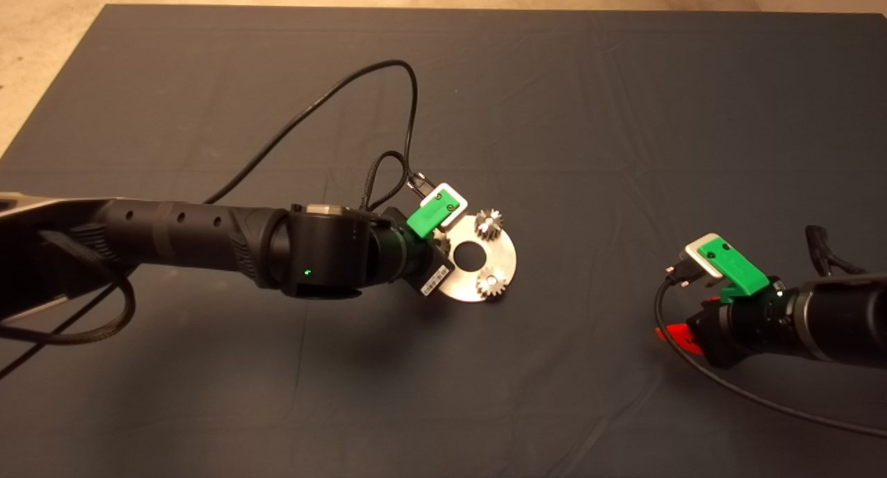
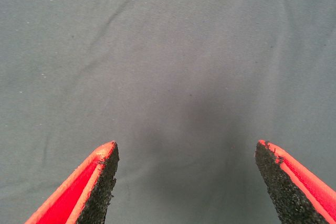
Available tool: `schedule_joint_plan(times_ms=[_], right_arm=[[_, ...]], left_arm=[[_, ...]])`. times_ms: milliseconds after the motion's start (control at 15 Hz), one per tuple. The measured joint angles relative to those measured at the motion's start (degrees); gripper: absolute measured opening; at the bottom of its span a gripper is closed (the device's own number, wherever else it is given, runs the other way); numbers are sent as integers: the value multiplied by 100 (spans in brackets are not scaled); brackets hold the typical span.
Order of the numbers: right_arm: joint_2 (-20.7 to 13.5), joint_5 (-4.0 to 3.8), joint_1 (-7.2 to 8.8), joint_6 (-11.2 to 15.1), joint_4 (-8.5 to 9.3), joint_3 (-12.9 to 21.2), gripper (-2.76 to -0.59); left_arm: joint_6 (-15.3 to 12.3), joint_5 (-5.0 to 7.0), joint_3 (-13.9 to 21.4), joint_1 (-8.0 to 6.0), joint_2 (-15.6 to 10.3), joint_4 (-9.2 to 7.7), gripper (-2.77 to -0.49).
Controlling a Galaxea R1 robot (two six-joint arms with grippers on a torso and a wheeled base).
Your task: Install three planetary gears onto the carrier pins
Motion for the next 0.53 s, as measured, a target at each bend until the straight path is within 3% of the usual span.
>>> schedule_joint_plan(times_ms=[533], right_arm=[[-2, 2, -2, -16, 2, 0, -144]], left_arm=[[0, -101, -91, 2, 2, 48, -271]])
